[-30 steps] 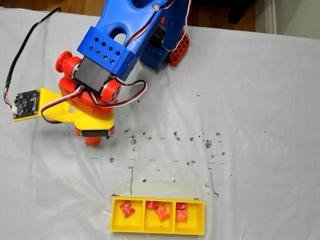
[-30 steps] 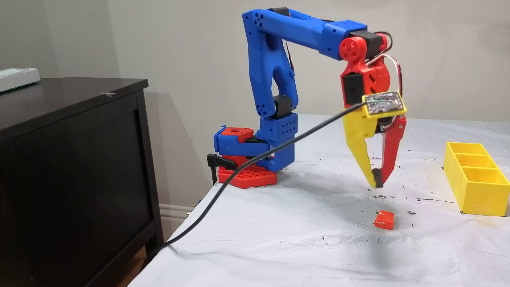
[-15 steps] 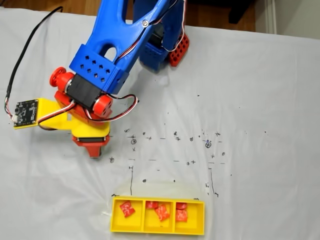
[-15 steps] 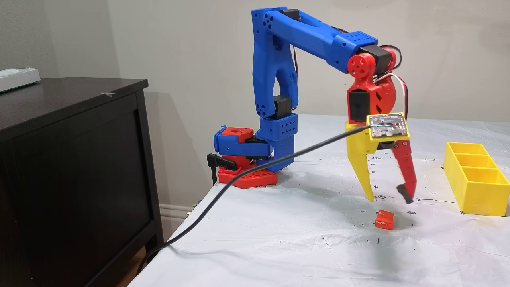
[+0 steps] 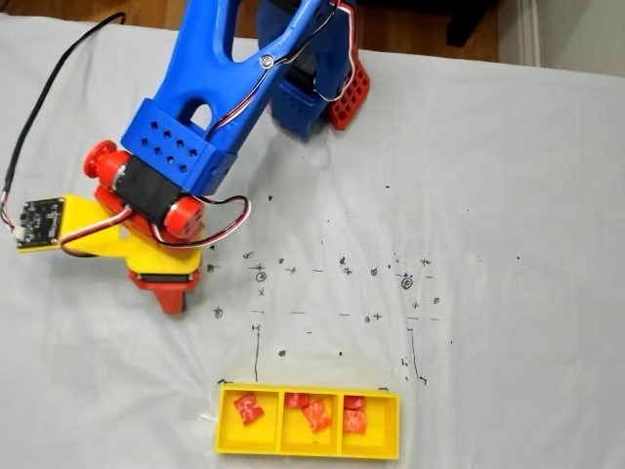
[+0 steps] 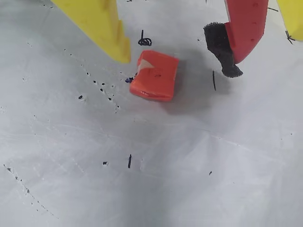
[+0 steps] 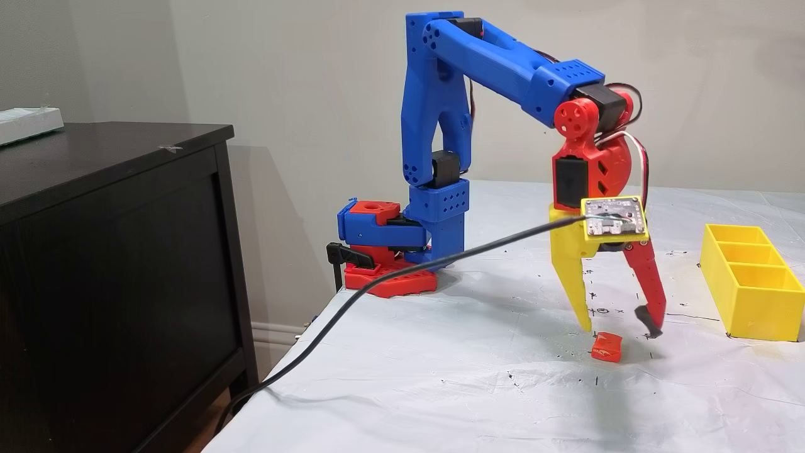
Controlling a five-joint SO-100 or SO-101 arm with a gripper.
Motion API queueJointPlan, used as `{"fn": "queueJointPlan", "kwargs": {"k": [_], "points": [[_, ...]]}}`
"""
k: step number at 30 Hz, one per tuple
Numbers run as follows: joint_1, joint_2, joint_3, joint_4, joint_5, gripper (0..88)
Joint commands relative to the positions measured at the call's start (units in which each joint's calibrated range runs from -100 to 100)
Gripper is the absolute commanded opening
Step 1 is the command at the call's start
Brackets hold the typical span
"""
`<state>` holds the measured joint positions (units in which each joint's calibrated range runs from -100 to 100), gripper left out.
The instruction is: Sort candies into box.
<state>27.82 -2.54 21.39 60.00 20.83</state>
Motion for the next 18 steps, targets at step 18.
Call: {"fn": "queueJointPlan", "kwargs": {"k": [18], "points": [[-0.74, 2.03, -4.04, -0.93, -0.44, 24.7]]}}
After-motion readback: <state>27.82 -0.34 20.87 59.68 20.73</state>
